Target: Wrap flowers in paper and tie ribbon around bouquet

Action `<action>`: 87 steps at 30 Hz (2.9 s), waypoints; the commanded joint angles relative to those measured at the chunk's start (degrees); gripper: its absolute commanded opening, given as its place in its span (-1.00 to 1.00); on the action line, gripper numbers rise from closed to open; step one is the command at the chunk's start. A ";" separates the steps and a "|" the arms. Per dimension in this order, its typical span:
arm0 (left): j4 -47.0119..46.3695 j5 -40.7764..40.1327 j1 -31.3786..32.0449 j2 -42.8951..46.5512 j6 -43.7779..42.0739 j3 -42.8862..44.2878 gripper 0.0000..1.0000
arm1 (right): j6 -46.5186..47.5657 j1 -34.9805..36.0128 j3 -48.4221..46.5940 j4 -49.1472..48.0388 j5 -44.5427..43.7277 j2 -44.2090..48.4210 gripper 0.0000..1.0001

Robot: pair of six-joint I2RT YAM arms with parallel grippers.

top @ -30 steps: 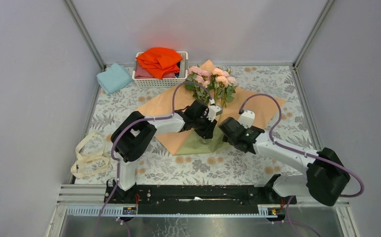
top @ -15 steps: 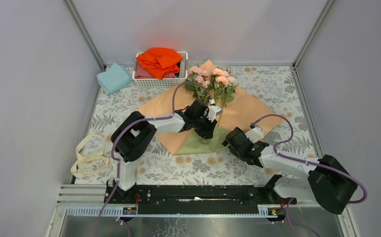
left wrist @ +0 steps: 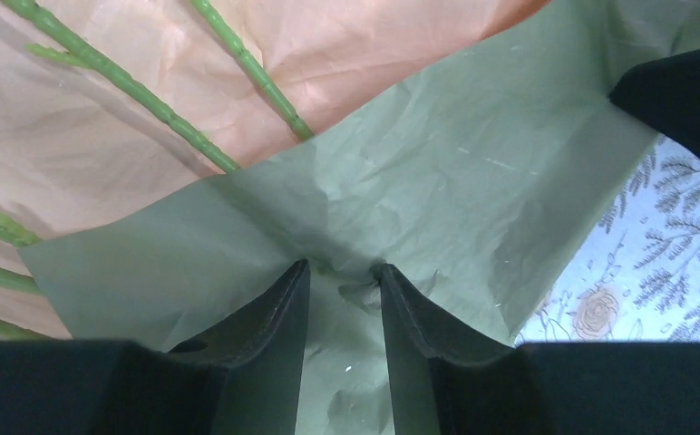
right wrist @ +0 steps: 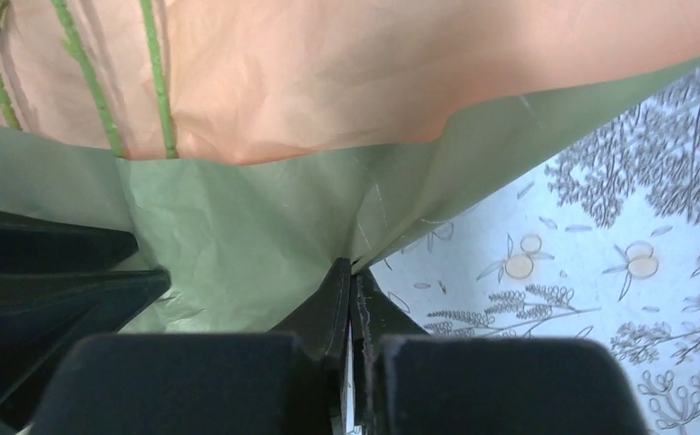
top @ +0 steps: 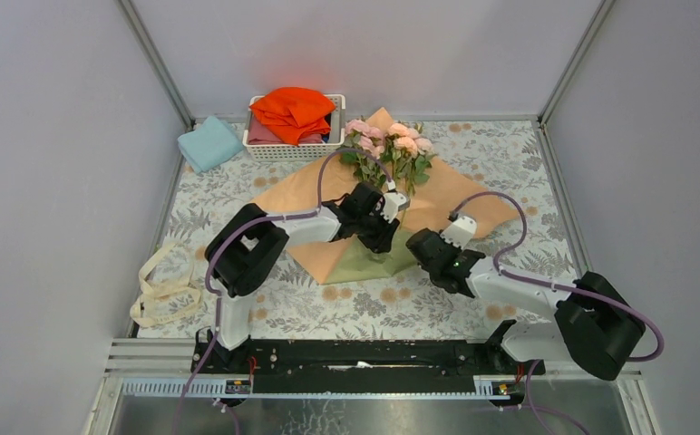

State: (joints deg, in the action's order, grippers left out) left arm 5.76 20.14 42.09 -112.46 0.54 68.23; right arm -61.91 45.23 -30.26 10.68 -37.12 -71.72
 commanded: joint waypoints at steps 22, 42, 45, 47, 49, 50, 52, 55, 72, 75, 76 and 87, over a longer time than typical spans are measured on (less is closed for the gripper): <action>1.00 7.02 -5.66 -4.58 1.92 2.02 -0.13 | 61.23 20.05 -17.24 -15.14 -13.04 -20.88 -1.00; 3.67 29.23 -24.75 1.94 12.41 7.62 0.59 | 85.50 19.63 -19.09 -25.79 0.14 -28.87 -1.00; 6.60 31.45 -27.20 3.55 11.39 9.23 0.73 | 86.30 19.46 -19.93 -25.55 0.88 -29.55 -1.00; 6.46 34.31 -27.61 4.79 11.92 8.90 0.83 | 86.92 19.32 -20.30 -25.59 1.17 -29.89 -1.00; 3.53 36.99 -27.59 5.92 14.56 7.18 0.97 | 87.64 19.20 -20.73 -25.48 1.07 -30.41 -1.00; 1.77 37.80 -27.58 6.38 16.24 6.18 0.97 | 87.91 19.19 -20.79 -25.47 0.94 -30.55 -1.00; 0.02 38.45 -27.63 6.55 18.41 4.85 0.97 | 88.32 19.10 -20.89 -25.29 1.07 -30.58 -1.00; -3.06 40.27 -28.45 5.91 22.47 4.00 0.97 | 88.70 19.02 -20.80 -25.28 1.41 -30.26 -1.00; -6.87 39.38 -28.15 8.89 23.73 0.72 0.97 | 90.50 18.40 -21.15 -25.09 2.50 -30.05 -1.00; -5.89 38.03 -26.92 5.92 22.97 1.67 0.97 | 90.99 18.31 -21.37 -25.01 2.62 -30.05 -1.00; -5.24 37.33 -26.34 5.26 22.29 2.11 0.97 | 91.09 18.33 -21.46 -24.96 2.63 -29.99 -1.00; -3.02 34.06 -24.65 1.31 20.62 5.93 -1.00 | 91.96 18.31 -22.39 -22.12 2.26 -28.23 -0.91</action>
State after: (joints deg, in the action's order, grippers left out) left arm 2.63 56.14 18.52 -110.52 22.59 71.70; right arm 29.78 63.94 -50.02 -12.23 -34.92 -101.69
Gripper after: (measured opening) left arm 0.097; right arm 0.011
